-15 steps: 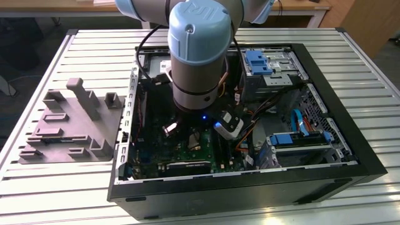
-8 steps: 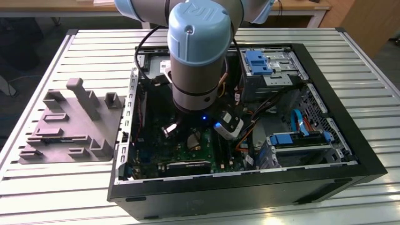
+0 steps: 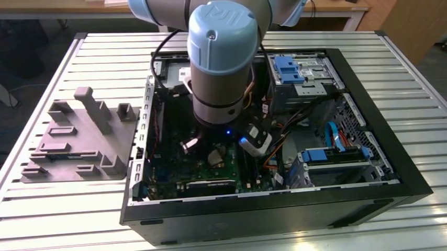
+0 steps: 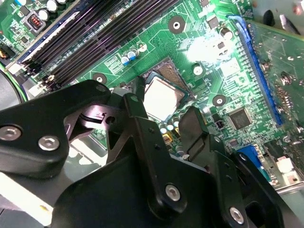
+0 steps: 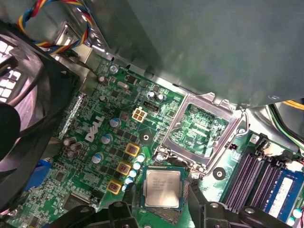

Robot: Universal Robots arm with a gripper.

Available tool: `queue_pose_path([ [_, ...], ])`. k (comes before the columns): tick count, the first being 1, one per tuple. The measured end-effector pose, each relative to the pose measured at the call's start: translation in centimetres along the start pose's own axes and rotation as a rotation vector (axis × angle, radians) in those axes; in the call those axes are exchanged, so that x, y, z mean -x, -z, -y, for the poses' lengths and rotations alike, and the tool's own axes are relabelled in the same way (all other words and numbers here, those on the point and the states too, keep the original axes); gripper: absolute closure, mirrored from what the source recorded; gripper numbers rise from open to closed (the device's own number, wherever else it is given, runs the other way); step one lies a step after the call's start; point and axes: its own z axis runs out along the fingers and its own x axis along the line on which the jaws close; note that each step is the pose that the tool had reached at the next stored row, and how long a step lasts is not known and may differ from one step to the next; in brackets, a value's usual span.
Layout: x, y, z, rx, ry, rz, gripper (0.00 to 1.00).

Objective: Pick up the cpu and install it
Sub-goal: 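Place the cpu into insertion slot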

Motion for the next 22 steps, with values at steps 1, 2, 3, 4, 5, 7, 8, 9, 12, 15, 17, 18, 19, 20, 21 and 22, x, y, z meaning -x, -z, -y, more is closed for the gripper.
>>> queue_pose_path([
  [1, 0.00, -0.10, 0.01, 0.0000, 0.000, 0.0000, 0.45],
  [2, 0.00, -0.21, 0.02, 0.0000, 0.000, 0.0000, 0.45],
  [3, 0.00, -0.29, 0.02, 0.0000, 0.000, -0.0001, 0.45],
  [4, 0.00, -0.38, 0.03, 0.0000, 0.000, 0.0000, 0.45],
  [5, 0.00, -0.45, 0.03, 0.0001, 0.000, 0.0001, 0.45],
  [7, 0.00, -0.56, 0.04, 0.0001, 0.000, 0.0000, 0.46],
  [8, 0.00, -0.60, 0.05, 0.0001, 0.000, 0.0000, 0.53],
  [9, -0.01, -0.62, 0.05, -0.0001, 0.000, -0.0003, 0.59],
  [12, 0.00, -0.61, 0.04, 0.0001, 0.000, -0.0001, 0.62],
  [15, 0.00, -0.21, 0.02, 0.0002, 0.000, -0.0003, 0.62],
  [17, 0.02, -0.18, 0.02, -0.0005, -0.001, -0.0006, 0.62],
  [18, 0.02, -0.17, 0.03, -0.0008, -0.003, -0.0006, 0.62],
  [19, 0.01, -0.16, 0.04, -0.0010, -0.008, -0.0005, 0.62],
  [20, 0.02, -0.16, 0.04, -0.0009, -0.016, 0.0001, 0.62],
  [21, 0.02, -0.16, 0.04, -0.0009, -0.026, 0.0008, 0.62],
  [22, 0.02, -0.16, 0.05, -0.0009, -0.036, 0.0014, 0.62],
])
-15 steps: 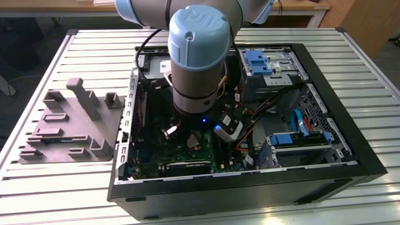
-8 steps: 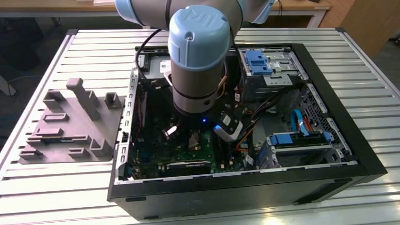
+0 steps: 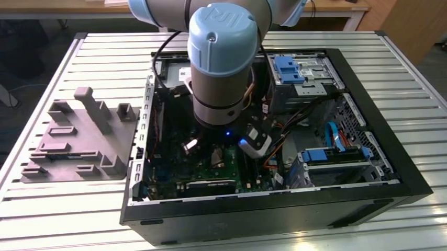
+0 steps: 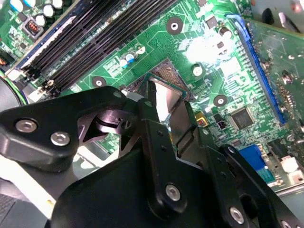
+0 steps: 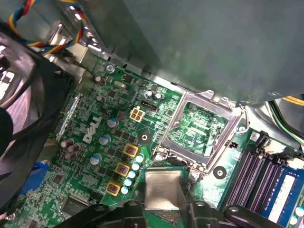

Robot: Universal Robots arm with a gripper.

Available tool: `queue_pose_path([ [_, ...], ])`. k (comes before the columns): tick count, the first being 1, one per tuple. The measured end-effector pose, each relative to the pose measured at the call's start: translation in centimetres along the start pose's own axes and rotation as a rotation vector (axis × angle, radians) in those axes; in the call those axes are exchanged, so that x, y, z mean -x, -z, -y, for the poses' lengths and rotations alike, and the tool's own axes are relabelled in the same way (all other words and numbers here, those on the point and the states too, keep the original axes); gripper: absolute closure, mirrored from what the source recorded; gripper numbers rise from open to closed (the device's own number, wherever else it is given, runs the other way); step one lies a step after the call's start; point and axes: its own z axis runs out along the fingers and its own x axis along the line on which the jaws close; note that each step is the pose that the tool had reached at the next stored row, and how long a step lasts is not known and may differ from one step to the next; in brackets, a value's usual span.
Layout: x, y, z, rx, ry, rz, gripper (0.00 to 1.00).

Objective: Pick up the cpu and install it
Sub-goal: 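Place the cpu into insertion slot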

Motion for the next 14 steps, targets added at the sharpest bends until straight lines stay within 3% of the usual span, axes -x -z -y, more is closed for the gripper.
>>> queue_pose_path([
  [5, -0.01, 0.00, 0.00, 0.0001, -0.032, 0.0022, 0.62],
  [11, -0.02, 0.06, 0.02, 0.0000, 0.001, 0.0001, 0.60],
  [13, 0.02, 0.08, 0.04, 0.0001, 0.009, -0.0011, 0.49],
  [14, 0.10, 0.05, 0.07, 0.0004, 0.012, -0.0016, 0.49],
])
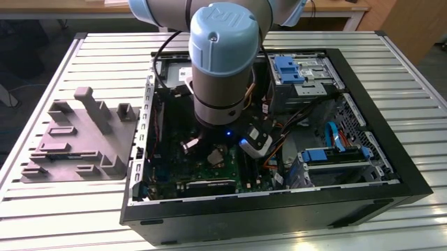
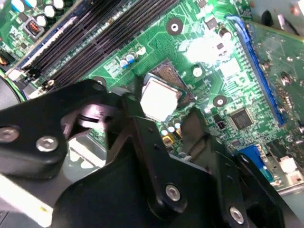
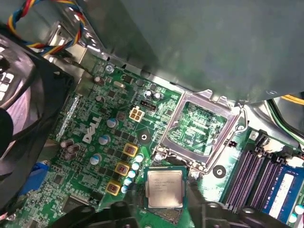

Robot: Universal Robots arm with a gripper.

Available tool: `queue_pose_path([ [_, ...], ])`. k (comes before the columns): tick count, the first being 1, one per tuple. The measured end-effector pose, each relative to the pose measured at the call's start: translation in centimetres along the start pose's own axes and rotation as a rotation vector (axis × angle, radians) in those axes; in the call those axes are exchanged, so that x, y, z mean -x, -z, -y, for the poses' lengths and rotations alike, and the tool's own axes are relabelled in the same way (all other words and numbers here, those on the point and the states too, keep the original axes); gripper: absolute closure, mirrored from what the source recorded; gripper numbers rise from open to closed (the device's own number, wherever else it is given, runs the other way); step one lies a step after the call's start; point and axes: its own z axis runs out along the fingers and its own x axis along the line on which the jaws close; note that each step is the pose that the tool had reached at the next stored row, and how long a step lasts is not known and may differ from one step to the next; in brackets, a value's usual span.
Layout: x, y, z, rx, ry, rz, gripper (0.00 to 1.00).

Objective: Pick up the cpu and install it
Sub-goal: 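Place the cpu into insertion slot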

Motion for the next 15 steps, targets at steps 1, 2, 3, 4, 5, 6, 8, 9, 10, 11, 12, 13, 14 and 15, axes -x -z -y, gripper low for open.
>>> queue_pose_path([
  [1, 0.07, -0.09, 0.04, 0.0000, 0.001, -0.0004, 0.43],
  [2, 0.13, -0.22, 0.08, 0.0001, 0.002, -0.0006, 0.43],
  [3, 0.18, -0.36, 0.11, 0.0009, 0.002, -0.0003, 0.37],
  [4, 0.19, -0.46, 0.12, 0.0014, 0.002, 0.0000, 0.37],
  [5, 0.19, -0.50, 0.12, 0.0021, 0.002, 0.0003, 0.37],
  [6, 0.19, -0.53, 0.13, 0.0028, 0.002, 0.0005, 0.37],
  [8, 0.20, -0.55, 0.13, 0.0056, 0.003, 0.0018, 0.38],
  [9, 0.20, -0.56, 0.13, 0.0070, 0.003, 0.0026, 0.38],
  [10, 0.20, -0.58, 0.13, 0.0081, 0.003, 0.0031, 0.44],
  [11, 0.20, -0.58, 0.13, 0.0086, 0.003, 0.0032, 0.51],
  [12, 0.20, -0.57, 0.13, 0.0086, 0.003, 0.0031, 0.51],
  [13, 0.20, -0.57, 0.13, 0.0088, 0.003, 0.0031, 0.56],
  [14, 0.20, -0.57, 0.13, 0.0090, 0.003, 0.0033, 0.60],
  [15, 0.20, -0.58, 0.14, 0.0092, 0.003, 0.0034, 0.60],
])
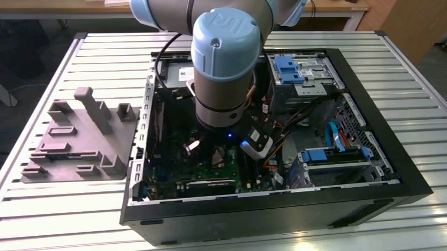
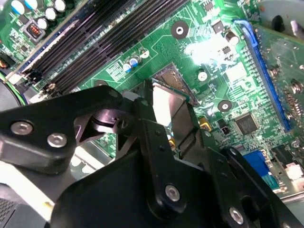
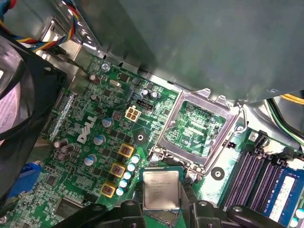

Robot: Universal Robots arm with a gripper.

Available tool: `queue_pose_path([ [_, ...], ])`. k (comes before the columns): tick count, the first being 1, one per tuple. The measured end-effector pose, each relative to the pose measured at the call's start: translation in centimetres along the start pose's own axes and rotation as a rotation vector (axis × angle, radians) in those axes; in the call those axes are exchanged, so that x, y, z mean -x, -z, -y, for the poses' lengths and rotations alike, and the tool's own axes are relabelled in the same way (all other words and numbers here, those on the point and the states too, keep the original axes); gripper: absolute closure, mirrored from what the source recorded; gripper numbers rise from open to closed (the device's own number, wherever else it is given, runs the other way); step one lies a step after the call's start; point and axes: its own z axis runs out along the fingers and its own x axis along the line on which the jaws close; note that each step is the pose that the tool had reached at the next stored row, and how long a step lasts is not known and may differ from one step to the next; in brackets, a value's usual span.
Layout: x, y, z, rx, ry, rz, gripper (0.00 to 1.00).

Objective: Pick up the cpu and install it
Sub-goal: 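Place the cpu into insertion slot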

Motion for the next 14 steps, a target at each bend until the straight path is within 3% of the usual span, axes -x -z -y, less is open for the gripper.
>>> queue_pose_path([
  [5, 0.00, 0.47, -0.04, 0.0002, 0.000, 0.0001, 0.60],
  [14, -0.01, 0.44, -0.01, 0.0002, 0.000, 0.0001, 0.60],
])
